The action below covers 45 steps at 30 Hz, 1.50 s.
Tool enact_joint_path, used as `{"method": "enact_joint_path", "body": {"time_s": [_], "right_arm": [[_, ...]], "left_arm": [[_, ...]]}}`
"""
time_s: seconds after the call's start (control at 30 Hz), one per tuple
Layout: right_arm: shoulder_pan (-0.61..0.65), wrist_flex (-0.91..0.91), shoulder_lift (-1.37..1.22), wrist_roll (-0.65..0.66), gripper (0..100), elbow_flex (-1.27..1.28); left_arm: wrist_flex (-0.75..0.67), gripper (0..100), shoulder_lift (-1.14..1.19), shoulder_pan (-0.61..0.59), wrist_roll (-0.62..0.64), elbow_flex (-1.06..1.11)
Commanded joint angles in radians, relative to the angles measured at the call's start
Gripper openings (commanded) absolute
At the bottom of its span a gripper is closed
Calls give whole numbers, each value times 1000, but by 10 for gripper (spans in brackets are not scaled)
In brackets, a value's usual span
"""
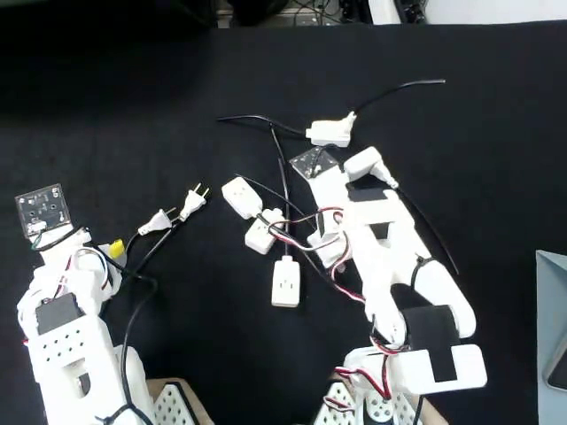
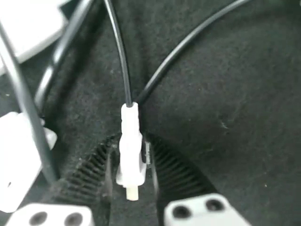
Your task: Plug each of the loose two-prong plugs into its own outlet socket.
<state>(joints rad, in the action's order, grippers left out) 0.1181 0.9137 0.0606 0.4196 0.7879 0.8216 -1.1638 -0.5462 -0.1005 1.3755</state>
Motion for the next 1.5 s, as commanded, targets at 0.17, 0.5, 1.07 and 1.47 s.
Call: {"method": "enact_joint_path", "body": {"time_s": [0.17,0.5,1.07,1.47], "right_arm": [[-48,63,53,61,11,-48],[35,120,530,-46,11,13],[485,20,835,-434,11,85],[606,-57,835,-443,11,183]], "left_arm": [[-23,274,-9,-5,2,-5],[-23,277,-11,77,9,-28],[-25,278,-11,470,227,-259],[-15,274,-11,644,226,-285]]}}
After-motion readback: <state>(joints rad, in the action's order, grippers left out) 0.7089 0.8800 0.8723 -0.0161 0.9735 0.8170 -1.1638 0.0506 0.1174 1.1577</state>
